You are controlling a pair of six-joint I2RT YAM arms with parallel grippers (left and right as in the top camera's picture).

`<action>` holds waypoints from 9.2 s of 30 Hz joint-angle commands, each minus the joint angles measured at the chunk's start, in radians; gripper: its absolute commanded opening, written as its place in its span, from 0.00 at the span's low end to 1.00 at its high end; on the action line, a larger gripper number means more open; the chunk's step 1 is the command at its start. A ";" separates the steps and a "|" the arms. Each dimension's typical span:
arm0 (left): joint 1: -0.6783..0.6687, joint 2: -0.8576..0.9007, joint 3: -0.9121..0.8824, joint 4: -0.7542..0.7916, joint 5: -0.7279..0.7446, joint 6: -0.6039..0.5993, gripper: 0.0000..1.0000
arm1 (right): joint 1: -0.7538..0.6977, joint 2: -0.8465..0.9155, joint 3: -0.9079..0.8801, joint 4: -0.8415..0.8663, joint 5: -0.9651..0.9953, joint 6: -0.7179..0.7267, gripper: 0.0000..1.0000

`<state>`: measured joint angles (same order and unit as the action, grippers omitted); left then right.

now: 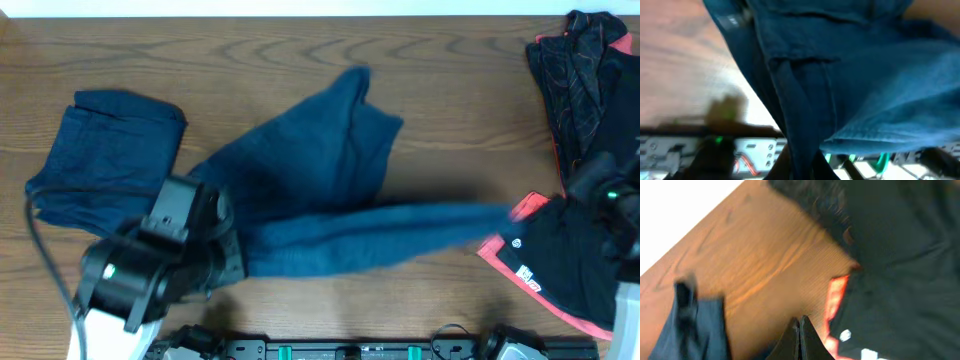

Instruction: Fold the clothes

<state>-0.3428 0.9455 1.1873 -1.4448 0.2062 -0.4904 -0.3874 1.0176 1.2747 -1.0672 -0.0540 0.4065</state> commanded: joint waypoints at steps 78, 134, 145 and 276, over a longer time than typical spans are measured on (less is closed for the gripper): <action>0.004 0.132 0.018 0.100 -0.095 0.000 0.06 | 0.546 0.773 -0.213 0.376 0.151 -0.064 0.15; 0.004 0.467 0.006 0.857 -0.288 -0.027 0.06 | 0.493 1.062 0.209 0.762 -0.077 -0.223 0.28; 0.006 0.468 0.006 0.714 -0.309 -0.027 0.06 | 0.472 0.923 0.504 -0.050 -0.117 -0.217 0.41; 0.096 0.209 0.006 0.521 -0.419 -0.032 0.07 | 0.483 0.384 0.085 0.465 -0.048 -0.199 0.01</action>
<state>-0.2550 1.1221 1.1862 -0.9432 -0.0952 -0.4770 0.1013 1.3495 1.3384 -0.6304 -0.1223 0.2607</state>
